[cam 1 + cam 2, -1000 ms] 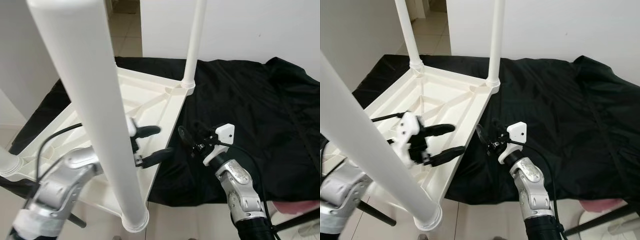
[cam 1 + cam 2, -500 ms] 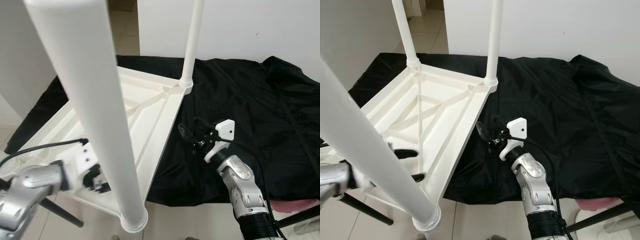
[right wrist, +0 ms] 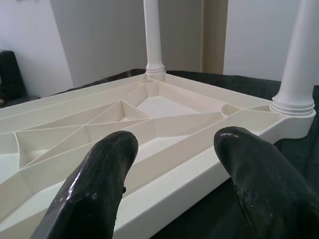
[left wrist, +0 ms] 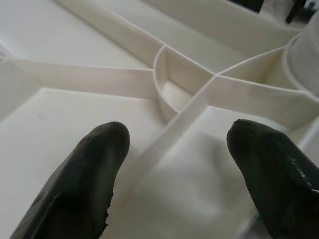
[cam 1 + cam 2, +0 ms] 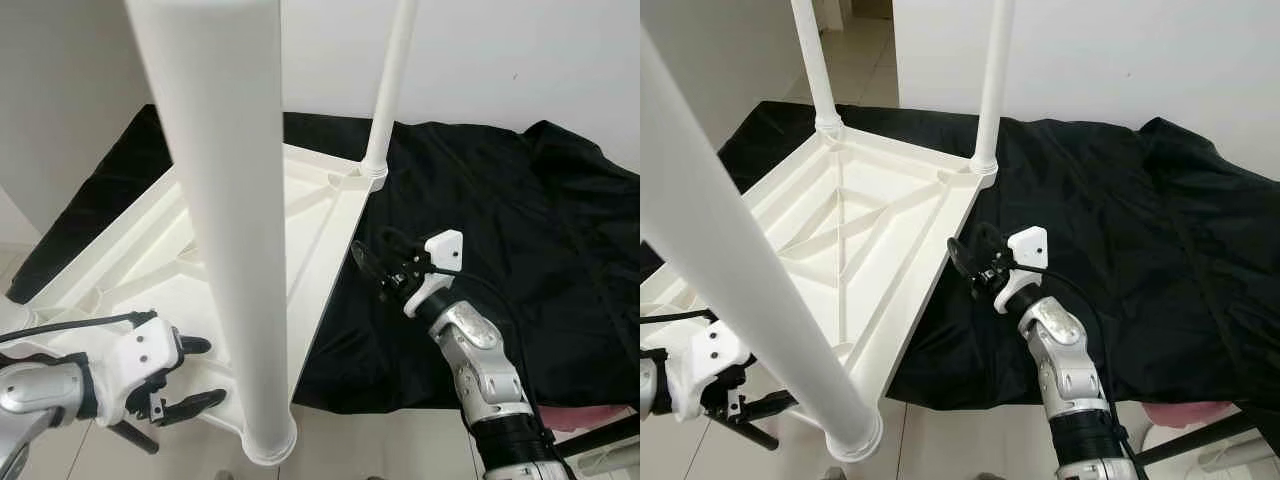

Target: Building children table

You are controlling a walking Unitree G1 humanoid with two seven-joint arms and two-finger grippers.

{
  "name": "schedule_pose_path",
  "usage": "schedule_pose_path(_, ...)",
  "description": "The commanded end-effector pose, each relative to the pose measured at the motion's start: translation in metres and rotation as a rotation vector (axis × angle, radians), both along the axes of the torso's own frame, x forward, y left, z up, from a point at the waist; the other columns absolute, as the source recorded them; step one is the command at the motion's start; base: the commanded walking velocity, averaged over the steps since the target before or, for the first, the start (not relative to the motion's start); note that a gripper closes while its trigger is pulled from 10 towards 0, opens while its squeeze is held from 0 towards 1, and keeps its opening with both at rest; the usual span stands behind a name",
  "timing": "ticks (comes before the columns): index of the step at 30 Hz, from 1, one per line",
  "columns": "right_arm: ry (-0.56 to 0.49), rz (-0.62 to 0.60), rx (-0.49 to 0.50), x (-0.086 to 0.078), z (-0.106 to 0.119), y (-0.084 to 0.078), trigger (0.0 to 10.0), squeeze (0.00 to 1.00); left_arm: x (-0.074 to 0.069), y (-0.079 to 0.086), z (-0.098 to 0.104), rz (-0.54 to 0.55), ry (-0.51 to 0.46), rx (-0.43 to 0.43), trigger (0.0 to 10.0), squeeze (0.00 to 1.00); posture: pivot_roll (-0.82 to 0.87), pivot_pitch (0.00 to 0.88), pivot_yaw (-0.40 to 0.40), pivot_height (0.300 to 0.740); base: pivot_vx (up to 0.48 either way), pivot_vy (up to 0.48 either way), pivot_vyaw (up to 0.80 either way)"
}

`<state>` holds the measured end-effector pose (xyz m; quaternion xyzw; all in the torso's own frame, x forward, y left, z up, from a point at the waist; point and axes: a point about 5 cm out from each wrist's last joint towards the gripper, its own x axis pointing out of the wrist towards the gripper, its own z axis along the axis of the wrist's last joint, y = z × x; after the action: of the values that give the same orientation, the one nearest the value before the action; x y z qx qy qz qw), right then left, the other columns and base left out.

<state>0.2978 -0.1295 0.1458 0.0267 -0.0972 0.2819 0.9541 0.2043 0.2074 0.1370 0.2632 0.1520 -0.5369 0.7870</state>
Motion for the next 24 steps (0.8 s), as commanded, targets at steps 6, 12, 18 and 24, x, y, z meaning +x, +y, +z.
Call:
schedule_pose_path(6, 0.006, -0.002, 0.0, 0.001, -0.002, 0.002, 10.0, 0.0, 0.019, -0.017, -0.013, 0.005, -0.06, 0.006, 10.0, 0.0, 0.04, 0.0, -0.02, 0.74, 0.0, 0.0, 0.0)
schedule_pose_path(12, 0.011, -0.019, 0.005, -0.001, -0.004, 0.001, 10.0, 0.0, 0.028, -0.039, -0.005, -0.011, -0.11, -0.084, 10.0, 0.0, 0.03, 0.0, -0.004, 0.74, 0.0, 0.0, 0.0)
schedule_pose_path(18, 0.01, -0.039, 0.016, -0.001, -0.004, -0.001, 10.0, 0.0, 0.035, -0.054, -0.006, -0.032, -0.125, -0.118, 10.0, 0.0, 0.01, 0.0, 0.009, 0.74, 0.0, 0.0, 0.0)
schedule_pose_path(24, 0.015, -0.062, 0.037, -0.002, -0.005, -0.003, 10.0, 0.0, 0.046, -0.073, -0.006, -0.051, -0.168, -0.157, 10.0, 0.0, 0.01, 0.0, 0.015, 0.74, 0.0, 0.0, 0.0)
